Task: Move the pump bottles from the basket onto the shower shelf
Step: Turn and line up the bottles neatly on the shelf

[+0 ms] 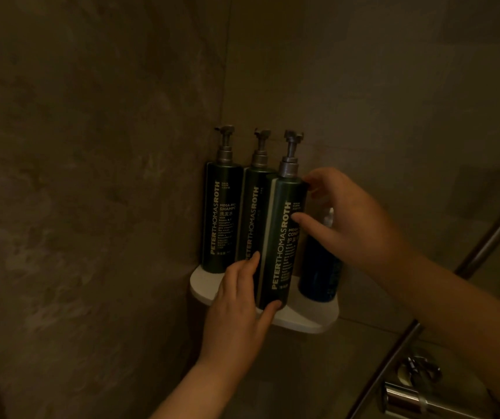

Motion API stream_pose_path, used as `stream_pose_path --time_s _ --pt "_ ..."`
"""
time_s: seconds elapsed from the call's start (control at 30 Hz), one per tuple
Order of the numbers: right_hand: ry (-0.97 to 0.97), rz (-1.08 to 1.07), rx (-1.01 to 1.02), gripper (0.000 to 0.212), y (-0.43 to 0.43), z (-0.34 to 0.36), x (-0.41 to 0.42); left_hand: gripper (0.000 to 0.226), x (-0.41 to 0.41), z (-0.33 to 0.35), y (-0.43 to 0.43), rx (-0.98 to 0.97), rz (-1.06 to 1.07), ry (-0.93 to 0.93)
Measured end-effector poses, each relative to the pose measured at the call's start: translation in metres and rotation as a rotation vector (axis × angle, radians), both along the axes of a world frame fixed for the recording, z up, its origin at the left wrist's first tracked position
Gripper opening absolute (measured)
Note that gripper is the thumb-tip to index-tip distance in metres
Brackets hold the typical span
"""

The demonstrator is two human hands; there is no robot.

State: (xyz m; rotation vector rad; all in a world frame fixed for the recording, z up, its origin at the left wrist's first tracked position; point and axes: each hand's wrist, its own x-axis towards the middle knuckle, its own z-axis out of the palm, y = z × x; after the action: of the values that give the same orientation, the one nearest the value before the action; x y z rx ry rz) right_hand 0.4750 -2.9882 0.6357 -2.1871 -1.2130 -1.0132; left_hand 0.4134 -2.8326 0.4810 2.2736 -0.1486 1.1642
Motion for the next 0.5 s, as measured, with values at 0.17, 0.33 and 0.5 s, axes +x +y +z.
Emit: stream_pose_path --time_s 0.17,0.33,0.5 --pt "0.006 -0.042 -0.013 0.051 0.003 -0.003 0.003 0.08 0.007 0.006 -0.01 0.047 0.07 0.029" --pt "0.057 -0.053 0.014 0.049 0.003 -0.003 0.006 0.078 0.013 0.012 -0.013 0.088 0.087 0.066" --pt "0.068 -0.075 0.01 0.054 0.004 -0.004 0.012 0.074 0.018 0.013 -0.013 0.084 0.084 0.079"
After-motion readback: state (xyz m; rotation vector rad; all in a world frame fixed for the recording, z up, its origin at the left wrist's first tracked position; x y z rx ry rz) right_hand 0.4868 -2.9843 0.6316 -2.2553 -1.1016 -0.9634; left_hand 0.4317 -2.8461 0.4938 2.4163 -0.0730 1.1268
